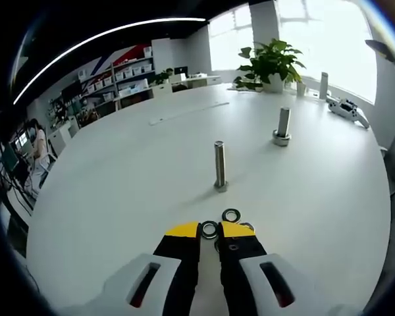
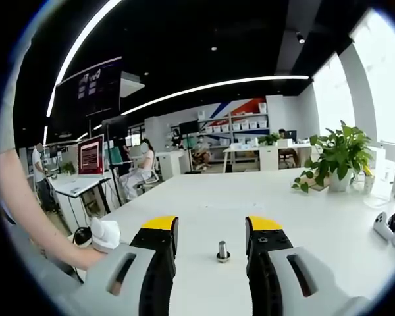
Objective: Place the washer onto the threaded stud by aligning its center hole with the stud, sliding it down to the base, and recovering from edge contact or off-axis alignment until the washer reaches the visible bottom stop.
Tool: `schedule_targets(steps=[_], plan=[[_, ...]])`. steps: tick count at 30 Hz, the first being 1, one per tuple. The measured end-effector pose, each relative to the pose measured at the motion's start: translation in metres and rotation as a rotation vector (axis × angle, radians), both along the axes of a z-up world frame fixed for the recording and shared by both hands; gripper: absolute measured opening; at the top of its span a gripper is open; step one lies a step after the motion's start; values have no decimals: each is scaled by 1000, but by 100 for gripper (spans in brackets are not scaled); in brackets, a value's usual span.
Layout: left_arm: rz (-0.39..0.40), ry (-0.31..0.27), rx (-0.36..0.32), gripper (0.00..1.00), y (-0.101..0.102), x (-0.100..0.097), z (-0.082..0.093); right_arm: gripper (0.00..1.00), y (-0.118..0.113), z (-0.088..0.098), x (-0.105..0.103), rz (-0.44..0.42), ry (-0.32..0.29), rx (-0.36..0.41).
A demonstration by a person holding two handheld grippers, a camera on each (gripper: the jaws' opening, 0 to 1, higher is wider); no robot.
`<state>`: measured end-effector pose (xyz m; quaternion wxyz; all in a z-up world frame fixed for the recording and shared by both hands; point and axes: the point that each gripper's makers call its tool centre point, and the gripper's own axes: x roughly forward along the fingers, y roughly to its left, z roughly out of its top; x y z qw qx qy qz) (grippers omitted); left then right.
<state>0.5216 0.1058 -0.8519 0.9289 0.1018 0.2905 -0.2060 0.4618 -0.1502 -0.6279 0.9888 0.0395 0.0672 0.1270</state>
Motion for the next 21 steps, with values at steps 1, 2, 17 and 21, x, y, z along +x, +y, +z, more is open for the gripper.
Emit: schedule_targets(steps=[1,2,17,21], plan=[[0,0,-2,8,0,1,0,43,0,0,0,0,1,0],[-1,-1,-2,8,0,1,0,43,0,-1,0,0,2,0],[-15,-27,-9,8,4,15,11,43,3,0,0,7,3,4],[-30,-45,-9,8,2,19,19,43,3,-1,1,10,3,2]])
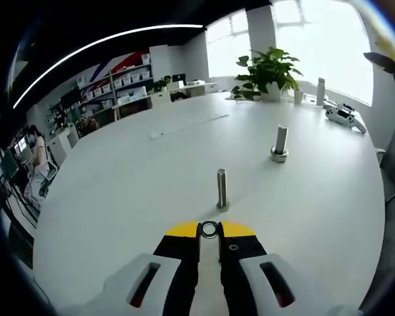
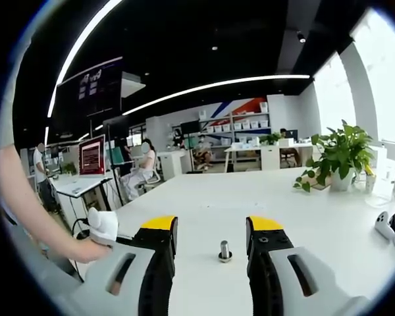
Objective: Place the washer onto the threaded stud by aligning its center hole with the stud, sliding it down to the base, and recovering from edge contact or off-axis alignment until the washer reaches the visible bottom stop.
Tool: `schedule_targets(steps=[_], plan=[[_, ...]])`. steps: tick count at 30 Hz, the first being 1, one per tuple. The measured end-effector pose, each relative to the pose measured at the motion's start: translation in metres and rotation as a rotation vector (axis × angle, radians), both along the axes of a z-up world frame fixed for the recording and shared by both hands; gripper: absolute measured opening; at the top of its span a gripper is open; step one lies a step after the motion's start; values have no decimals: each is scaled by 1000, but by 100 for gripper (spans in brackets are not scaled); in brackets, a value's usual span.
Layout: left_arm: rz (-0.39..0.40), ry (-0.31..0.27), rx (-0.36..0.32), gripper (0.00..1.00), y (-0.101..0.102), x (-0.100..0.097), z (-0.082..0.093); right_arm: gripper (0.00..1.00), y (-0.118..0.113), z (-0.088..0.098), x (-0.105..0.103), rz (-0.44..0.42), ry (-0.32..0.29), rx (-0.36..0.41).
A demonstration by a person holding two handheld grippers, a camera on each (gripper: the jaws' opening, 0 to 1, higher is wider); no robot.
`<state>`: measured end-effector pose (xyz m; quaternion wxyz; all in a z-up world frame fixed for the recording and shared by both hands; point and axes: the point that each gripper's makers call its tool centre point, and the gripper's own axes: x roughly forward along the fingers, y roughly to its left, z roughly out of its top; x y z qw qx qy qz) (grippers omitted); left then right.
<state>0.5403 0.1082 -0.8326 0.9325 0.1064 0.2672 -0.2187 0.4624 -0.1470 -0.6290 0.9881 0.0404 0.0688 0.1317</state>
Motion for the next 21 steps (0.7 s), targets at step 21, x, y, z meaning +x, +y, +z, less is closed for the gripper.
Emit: schedule_targets(steps=[21], plan=[[-64,-56,-2,8,-19,12,43,43,3,0,-1,7,1,4]])
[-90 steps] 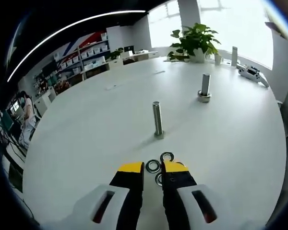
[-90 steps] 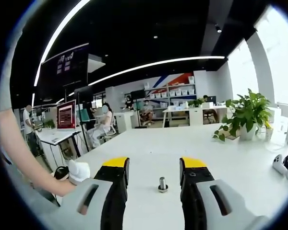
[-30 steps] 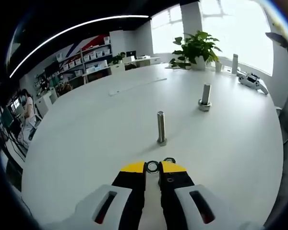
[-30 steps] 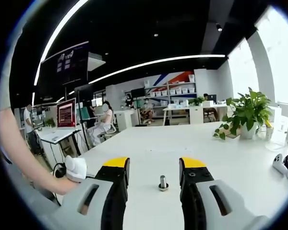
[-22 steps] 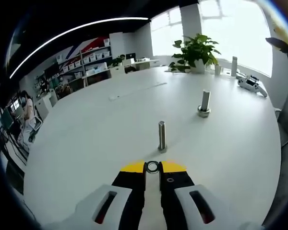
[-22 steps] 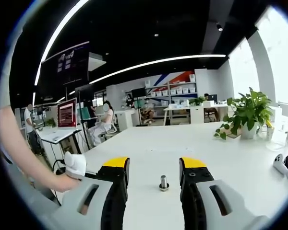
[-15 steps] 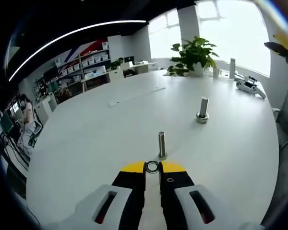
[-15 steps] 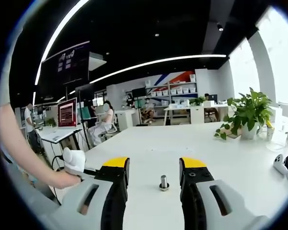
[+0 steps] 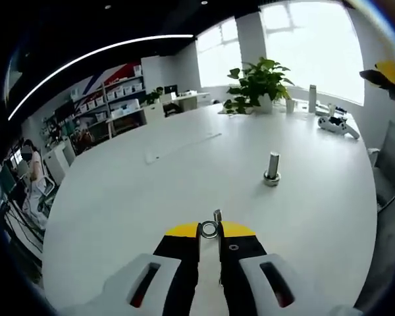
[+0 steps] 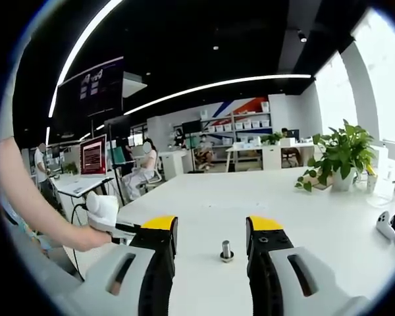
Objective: Place the washer onto the threaded stud by aligning its center hole with the stud, sliding it down to the base, and recovering from edge contact or off-axis alignment until the washer reaches the visible bottom stop.
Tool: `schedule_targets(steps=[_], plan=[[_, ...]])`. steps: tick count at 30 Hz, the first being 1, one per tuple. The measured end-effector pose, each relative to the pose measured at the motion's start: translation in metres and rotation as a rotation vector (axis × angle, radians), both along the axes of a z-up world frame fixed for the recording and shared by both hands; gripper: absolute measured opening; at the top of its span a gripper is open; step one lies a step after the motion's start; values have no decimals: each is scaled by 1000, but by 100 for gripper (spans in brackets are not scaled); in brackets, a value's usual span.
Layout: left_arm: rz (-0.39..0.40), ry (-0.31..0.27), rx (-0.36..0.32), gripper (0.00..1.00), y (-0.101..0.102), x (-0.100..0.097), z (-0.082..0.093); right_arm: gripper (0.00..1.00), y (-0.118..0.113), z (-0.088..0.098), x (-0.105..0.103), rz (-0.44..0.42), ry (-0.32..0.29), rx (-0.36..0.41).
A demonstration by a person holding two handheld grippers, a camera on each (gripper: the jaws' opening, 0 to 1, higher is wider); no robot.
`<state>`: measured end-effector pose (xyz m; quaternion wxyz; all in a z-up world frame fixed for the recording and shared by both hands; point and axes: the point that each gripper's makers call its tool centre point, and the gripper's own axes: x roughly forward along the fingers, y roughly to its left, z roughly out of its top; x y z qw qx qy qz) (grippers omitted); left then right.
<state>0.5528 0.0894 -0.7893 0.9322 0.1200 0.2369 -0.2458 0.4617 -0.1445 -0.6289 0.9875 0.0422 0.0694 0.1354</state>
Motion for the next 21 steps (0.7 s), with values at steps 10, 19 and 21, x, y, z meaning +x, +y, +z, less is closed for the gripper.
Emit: schedule_targets(steps=[10,19,21], plan=[[-29,13,25,8,-11,13,3,43,1,0,0,4,1,-2],[-49,41,71,8,-17,18,-5,43,2,1,0,6,-1,5],[-47,51,68,8,-18,19,-6,43,2,1,0,6,0,5]])
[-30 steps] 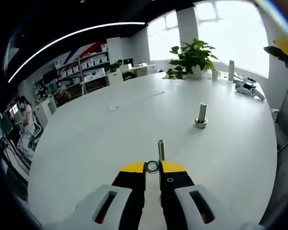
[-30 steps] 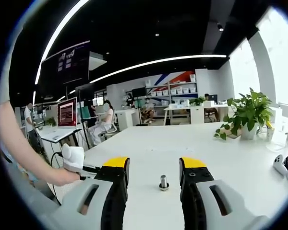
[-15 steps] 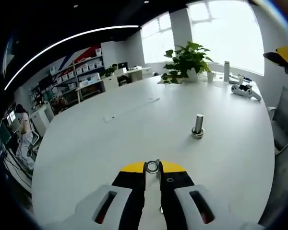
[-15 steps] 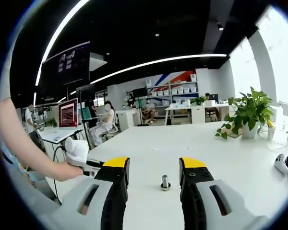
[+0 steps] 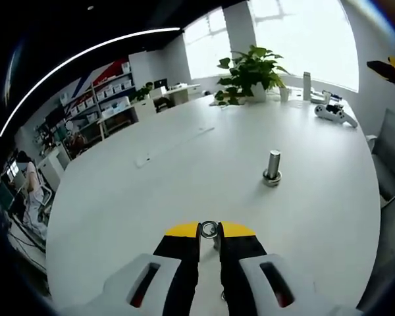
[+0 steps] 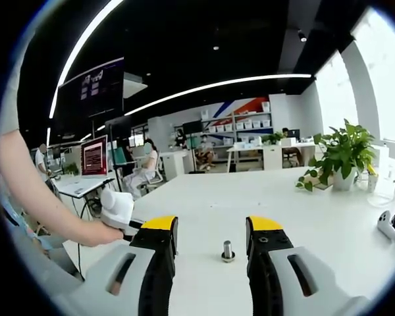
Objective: Place the washer onto the threaded stud by aligning its center hole with the stud, sliding it down to the base, and recovering from edge contact or off-axis alignment until the washer reaches the visible bottom stop.
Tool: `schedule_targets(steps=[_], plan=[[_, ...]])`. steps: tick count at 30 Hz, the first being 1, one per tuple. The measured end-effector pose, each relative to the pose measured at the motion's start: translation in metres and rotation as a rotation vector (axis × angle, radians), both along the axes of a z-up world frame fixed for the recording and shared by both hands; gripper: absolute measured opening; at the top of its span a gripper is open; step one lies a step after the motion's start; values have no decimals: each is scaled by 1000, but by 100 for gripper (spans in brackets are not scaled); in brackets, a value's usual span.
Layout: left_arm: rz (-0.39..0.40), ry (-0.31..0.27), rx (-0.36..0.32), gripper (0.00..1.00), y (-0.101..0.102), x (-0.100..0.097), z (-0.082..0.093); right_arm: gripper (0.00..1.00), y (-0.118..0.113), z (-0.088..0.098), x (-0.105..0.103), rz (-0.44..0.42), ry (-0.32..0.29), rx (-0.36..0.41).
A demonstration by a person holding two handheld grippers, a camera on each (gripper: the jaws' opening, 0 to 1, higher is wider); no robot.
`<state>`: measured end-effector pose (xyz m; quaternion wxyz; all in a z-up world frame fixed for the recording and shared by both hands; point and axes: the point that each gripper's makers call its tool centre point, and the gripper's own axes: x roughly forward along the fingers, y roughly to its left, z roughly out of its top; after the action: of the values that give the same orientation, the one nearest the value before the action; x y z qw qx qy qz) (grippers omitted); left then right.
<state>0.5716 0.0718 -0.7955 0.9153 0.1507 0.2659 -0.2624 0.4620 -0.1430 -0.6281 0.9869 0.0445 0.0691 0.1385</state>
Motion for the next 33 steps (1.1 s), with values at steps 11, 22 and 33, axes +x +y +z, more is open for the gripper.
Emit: schedule_targets(steps=[11,22,33], plan=[[-4,23,22,8,-1,2,-8,43,-1,0,1,-2,-1,4],[0,28,22,8,-4,1,-8,43,-2,0,1,0,0,8],[2,27,27,3,-2,3,-15,43,-2,-1,1,-2,1,11]])
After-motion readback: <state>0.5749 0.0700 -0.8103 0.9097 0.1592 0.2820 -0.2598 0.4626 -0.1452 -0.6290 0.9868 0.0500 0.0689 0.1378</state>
